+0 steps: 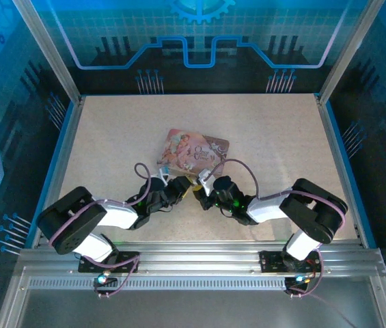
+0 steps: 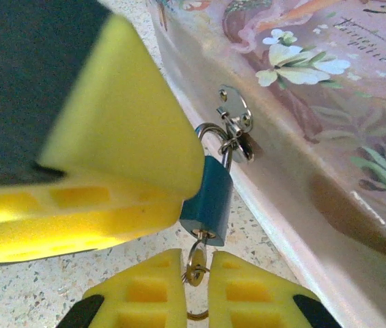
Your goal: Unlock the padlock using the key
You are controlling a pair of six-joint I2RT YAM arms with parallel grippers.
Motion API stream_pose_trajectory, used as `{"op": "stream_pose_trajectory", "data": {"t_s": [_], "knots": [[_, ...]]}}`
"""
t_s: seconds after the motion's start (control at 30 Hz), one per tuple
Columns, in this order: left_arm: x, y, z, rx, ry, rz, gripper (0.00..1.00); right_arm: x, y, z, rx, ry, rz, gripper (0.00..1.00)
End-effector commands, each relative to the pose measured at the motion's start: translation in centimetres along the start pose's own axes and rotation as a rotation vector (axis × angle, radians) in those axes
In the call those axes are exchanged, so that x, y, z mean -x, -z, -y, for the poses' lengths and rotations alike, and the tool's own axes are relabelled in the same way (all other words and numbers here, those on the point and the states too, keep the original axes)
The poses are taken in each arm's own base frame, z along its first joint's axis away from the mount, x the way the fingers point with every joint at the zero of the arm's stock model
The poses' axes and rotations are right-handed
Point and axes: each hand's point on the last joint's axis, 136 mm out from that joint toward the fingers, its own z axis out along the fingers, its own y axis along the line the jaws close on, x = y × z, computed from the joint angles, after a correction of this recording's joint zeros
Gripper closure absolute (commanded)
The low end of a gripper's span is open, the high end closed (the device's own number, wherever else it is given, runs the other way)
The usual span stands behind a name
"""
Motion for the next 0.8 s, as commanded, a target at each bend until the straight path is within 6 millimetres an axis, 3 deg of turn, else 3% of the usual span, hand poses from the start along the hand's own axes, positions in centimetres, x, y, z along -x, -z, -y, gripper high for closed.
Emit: {"op": "stream_pose_trajectory", "data": {"t_s": [0.0,0.5,0.77], "knots": [[0.2,0.4,0.6,0.005,-0.039,0.017,0.61,-0.1,0.1,0.1,0.021,-0.032,-0.004,1.0],[2.6,5.2,1.9,0.123,-0.198,0.142,0.45,1.0,0.5,-0.7,0.159,-0.225,-0.081,1.0],[3.9,8.0,2.6,0.161,-0.26,0.214,0.4,1.1,0.8,-0.5,0.184,-0.433,-0.112,1.0]]}}
